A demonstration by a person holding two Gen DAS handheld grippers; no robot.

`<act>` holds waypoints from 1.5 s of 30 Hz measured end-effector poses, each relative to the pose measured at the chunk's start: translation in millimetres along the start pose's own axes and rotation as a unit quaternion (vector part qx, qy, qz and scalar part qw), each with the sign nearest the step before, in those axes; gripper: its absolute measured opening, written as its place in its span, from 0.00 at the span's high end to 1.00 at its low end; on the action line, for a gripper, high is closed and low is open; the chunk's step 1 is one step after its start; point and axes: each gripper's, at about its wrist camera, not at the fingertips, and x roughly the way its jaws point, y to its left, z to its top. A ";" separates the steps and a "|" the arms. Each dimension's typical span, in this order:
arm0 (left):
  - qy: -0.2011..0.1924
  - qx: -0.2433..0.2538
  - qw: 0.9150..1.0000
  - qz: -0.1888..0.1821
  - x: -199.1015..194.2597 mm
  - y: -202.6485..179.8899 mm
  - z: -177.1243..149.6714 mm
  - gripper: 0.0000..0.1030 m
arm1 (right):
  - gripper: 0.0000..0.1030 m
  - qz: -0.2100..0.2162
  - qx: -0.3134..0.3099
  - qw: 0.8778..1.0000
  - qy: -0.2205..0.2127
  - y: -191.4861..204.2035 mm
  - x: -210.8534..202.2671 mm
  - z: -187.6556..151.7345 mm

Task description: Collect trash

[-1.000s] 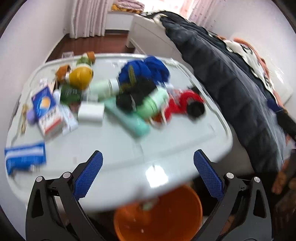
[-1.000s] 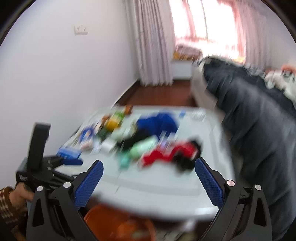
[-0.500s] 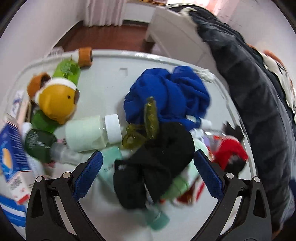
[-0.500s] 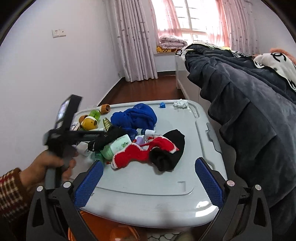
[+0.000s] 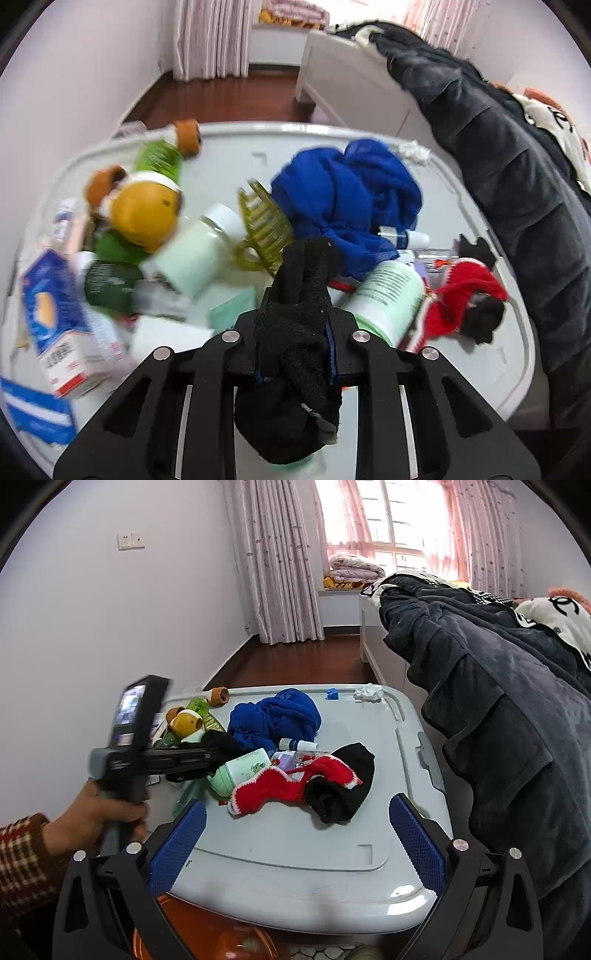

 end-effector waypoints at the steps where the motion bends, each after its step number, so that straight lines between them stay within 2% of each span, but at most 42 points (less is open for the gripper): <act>1: -0.010 0.004 1.000 -0.001 -12.3 1.4 -2.7 0.78 | 0.05 -0.004 0.002 1.000 0.002 -1.6 1.7 -0.6; 6: -0.049 0.018 0.999 -0.004 -60.7 -0.5 -10.9 0.78 | 0.05 -0.035 -0.003 0.999 0.014 -9.8 16.3 -3.1; 9: -0.065 0.025 0.997 -0.022 -80.6 -7.2 -16.3 0.78 | 0.05 -0.059 -0.007 0.998 0.033 -15.7 37.5 3.7; 12: -0.078 0.027 0.996 -0.043 -86.9 -12.3 -20.8 0.78 | 0.05 -0.080 -0.009 0.995 0.052 -20.6 62.0 13.2; 16: -0.075 0.031 0.995 -0.060 -84.0 -13.6 -24.2 0.78 | 0.05 -0.116 -0.048 0.989 0.075 -17.5 104.3 24.7; 19: -0.074 0.024 0.995 -0.067 -84.8 -9.2 -25.6 0.78 | 0.05 -0.106 -0.052 0.988 0.098 -16.0 130.9 22.0; 22: -0.078 0.034 0.995 -0.055 -86.3 -5.9 -28.3 0.78 | 0.05 -0.088 -0.023 0.987 0.131 -22.0 156.5 13.2; 25: -0.072 0.032 0.995 -0.057 -84.9 -1.6 -31.8 0.78 | 0.06 -0.099 -0.024 0.981 0.167 -27.0 179.8 4.0; 28: -0.069 0.030 0.995 -0.065 -85.2 1.3 -34.4 0.78 | 0.25 -0.099 -0.028 0.982 0.158 -28.7 183.0 3.6; 29: -0.069 0.030 0.995 -0.066 -86.2 1.4 -34.5 0.78 | 0.46 -0.094 -0.029 0.982 0.159 -28.0 183.5 4.7; 30: -0.070 0.030 0.995 -0.068 -87.2 1.2 -35.1 0.78 | 0.61 -0.086 -0.026 0.983 0.161 -27.5 182.8 6.7; 32: -0.070 0.031 0.994 -0.072 -88.4 -0.1 -35.7 0.78 | 0.81 -0.079 -0.026 0.983 0.162 -26.2 179.9 8.6; 38: -0.061 0.026 0.994 -0.086 -85.2 -0.2 -37.3 0.78 | 0.83 -0.051 -0.028 0.990 0.129 -12.5 150.5 14.3; 45: -0.066 0.033 0.993 -0.095 -91.7 -5.2 -39.5 0.78 | 0.83 -0.052 -0.030 0.996 0.063 -7.7 90.2 33.9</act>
